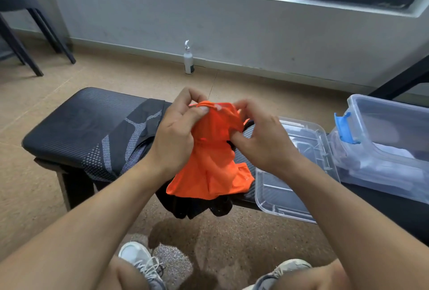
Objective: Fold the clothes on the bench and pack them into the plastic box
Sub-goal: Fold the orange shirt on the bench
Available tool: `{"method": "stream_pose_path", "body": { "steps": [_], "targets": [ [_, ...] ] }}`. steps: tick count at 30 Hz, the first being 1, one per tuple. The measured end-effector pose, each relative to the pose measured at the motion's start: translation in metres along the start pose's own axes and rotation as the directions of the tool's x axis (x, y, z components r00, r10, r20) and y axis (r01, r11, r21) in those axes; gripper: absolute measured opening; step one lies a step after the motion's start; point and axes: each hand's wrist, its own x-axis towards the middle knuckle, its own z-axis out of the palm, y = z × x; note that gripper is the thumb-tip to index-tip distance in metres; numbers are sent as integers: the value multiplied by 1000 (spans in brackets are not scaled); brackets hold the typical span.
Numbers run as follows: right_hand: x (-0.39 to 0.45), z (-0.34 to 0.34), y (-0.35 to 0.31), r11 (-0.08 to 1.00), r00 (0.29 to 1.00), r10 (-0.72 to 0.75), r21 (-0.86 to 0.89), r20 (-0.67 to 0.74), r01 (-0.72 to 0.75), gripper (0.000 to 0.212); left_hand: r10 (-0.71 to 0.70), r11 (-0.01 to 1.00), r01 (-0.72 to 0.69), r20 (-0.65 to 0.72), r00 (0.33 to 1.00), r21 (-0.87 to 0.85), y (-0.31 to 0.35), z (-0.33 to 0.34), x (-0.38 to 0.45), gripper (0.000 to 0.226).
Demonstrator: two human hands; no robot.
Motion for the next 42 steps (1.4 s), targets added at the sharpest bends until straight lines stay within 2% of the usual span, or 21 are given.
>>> {"method": "stream_pose_path", "body": {
  "steps": [3,6,9,12,14,15,17,18,19,21,22,24,25,26,28,30,32,36,38,40,42],
  "targets": [
    [1,-1,10,982,986,-11,-183,169,43,7,-26,1000,25,-101,995,-6,-1,-5,5,15],
    [3,-15,-4,981,957,-95,-136,274,136,13,56,990,-14,-311,949,137,-6,-14,14,26],
    [-7,-30,-36,977,905,-204,27,374,210,25,105,966,12,-436,894,257,-15,-28,27,28],
    [-18,-46,-57,935,828,-240,349,507,58,29,99,949,63,-480,872,309,-28,-38,40,30],
    [-21,-63,-58,836,728,-294,535,620,-118,35,92,929,109,-505,858,353,-34,-43,47,31],
    [-20,-71,-54,767,734,-321,619,598,-170,33,87,923,124,-511,855,365,-37,-45,49,29],
    [-18,-85,-41,640,850,-265,742,455,-198,27,78,918,145,-524,848,370,-42,-49,54,24],
    [-17,-93,-35,573,895,-188,785,405,-234,40,73,917,153,-534,842,367,-44,-51,56,24],
    [-15,-101,-25,445,912,-172,855,372,-265,49,65,918,164,-546,835,360,-46,-54,58,25],
    [-11,-110,-7,193,958,-43,943,285,-272,31,28,928,188,-564,825,322,-51,-58,61,24],
    [-9,-113,-1,230,961,133,936,242,-267,18,0,936,199,-564,826,291,-54,-59,62,22],
    [-2,-111,26,593,872,488,725,22,-350,7,-55,946,224,-565,823,235,-60,-61,66,17],
    [1,-107,41,749,817,560,509,-141,-425,3,-94,943,254,-561,823,216,-62,-62,68,15],
    [2,-104,52,818,776,572,246,-265,-519,14,-146,936,293,-543,827,196,-63,-63,69,14],
    [4,-97,65,761,741,568,-113,-358,-638,27,-263,921,364,-463,846,141,-63,-61,70,18],
    [4,-88,60,784,762,580,-57,-289,-618,32,-327,904,403,-374,868,143,-59,-54,66,22],
    [5,-73,40,799,787,597,194,-155,-569,33,-340,903,397,-292,894,166,-51,-42,60,20],
    [5,-28,3,524,750,637,612,181,-592,14,-336,938,337,-24,942,81,-32,-12,44,10],
    [4,-7,-2,502,769,610,657,193,-563,29,-315,949,310,144,938,58,-26,0,36,20],
    [3,6,-1,584,795,577,586,188,-562,44,-290,957,285,268,919,59,-24,4,29,27],
    [4,11,3,662,812,560,499,166,-559,32,-259,964,229,301,918,132,-24,2,26,31]
  ]
}}
